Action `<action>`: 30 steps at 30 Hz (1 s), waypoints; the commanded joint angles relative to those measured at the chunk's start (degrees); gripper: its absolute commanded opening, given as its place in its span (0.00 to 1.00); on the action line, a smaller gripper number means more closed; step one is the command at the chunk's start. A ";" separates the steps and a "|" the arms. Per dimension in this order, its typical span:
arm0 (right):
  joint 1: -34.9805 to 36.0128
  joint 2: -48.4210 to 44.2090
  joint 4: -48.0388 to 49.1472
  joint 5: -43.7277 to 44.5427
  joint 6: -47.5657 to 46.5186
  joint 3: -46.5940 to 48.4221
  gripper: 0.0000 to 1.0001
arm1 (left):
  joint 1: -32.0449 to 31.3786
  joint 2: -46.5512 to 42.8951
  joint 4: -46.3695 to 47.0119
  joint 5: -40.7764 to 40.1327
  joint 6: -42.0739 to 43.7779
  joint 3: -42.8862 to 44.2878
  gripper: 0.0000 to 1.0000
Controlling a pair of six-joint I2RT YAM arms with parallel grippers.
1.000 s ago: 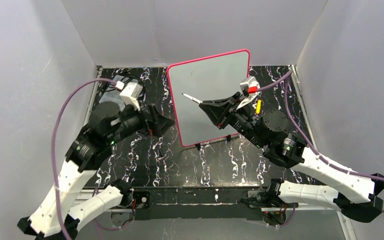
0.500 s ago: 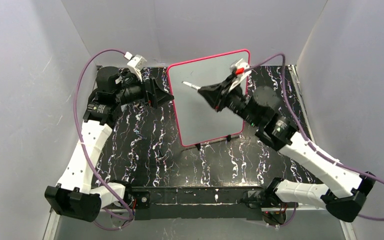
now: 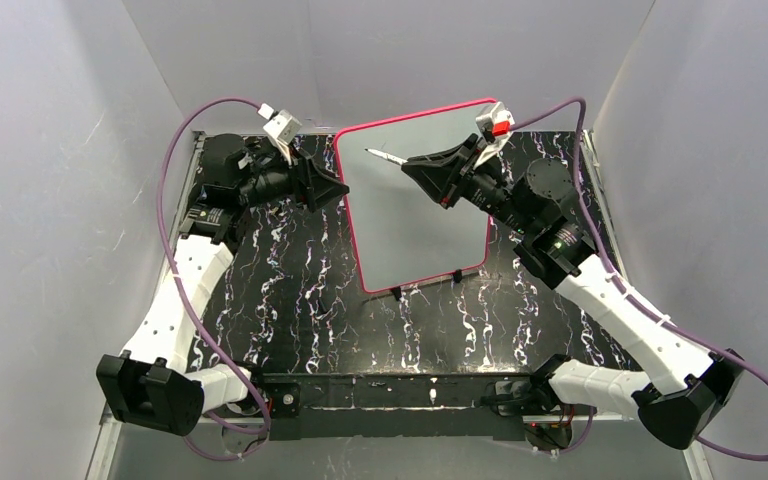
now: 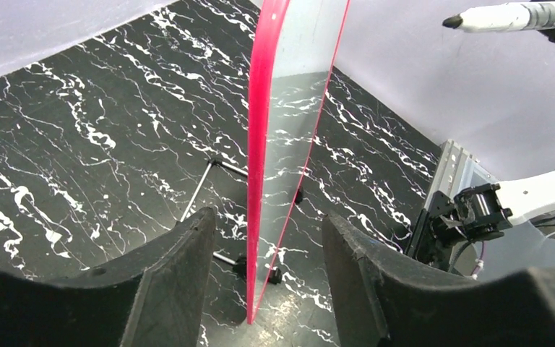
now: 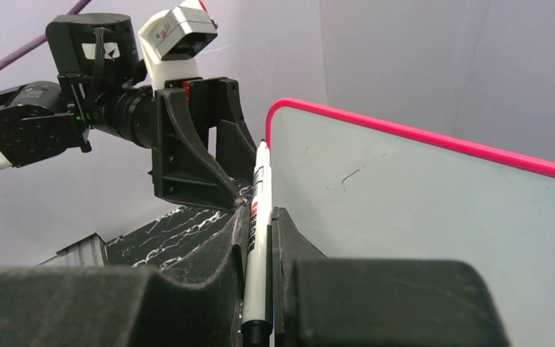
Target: Write a sentence on the whiteboard
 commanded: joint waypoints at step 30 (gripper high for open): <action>0.25 7.94 7.61 -1.69 -1.49 4.89 0.01 | -0.60 0.96 8.31 -1.67 4.20 -4.34 0.10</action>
